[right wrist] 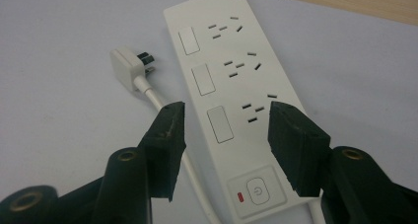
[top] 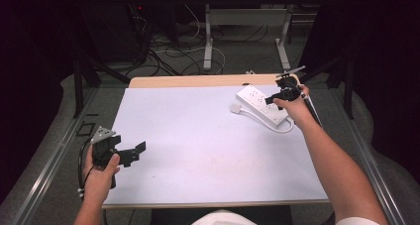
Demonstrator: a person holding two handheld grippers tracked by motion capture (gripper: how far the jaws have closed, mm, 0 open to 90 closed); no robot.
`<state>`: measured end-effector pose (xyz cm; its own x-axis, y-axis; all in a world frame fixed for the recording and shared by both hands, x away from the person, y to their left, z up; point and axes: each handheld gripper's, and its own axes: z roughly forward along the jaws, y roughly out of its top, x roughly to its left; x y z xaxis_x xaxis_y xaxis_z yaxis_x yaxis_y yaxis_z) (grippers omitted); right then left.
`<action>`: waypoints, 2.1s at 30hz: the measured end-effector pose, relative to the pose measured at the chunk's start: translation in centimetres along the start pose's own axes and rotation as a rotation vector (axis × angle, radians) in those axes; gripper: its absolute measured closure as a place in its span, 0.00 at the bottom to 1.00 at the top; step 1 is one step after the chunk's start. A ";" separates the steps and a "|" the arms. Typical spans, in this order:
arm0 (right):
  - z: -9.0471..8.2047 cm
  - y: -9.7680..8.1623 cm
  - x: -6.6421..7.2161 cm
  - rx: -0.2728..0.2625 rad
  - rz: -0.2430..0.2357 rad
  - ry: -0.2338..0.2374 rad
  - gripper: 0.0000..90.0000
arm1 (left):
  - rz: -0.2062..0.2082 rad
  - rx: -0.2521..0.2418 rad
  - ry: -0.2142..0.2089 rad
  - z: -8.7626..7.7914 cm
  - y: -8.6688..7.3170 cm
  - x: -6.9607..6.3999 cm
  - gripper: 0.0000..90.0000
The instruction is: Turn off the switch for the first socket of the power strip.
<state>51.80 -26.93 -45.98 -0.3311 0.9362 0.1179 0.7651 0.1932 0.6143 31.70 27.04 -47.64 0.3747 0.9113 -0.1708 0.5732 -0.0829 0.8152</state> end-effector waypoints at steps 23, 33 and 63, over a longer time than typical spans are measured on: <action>2.5 -0.1 -0.9 -0.008 0.074 -0.013 0.77 | 0.002 0.000 0.000 -0.1 0.0 0.1 0.01; 3.9 -0.2 -0.4 0.001 0.061 -0.017 0.88 | 0.002 0.001 0.001 0.0 0.0 0.2 0.01; 6.7 -1.0 0.7 0.035 0.052 -0.018 1.00 | 0.002 -0.008 0.006 -0.1 0.0 0.2 0.01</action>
<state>54.45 -24.53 -51.75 -0.2803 0.9504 0.1346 0.7999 0.1538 0.5801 31.68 27.30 -47.60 0.3711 0.9137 -0.1659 0.5664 -0.0812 0.8201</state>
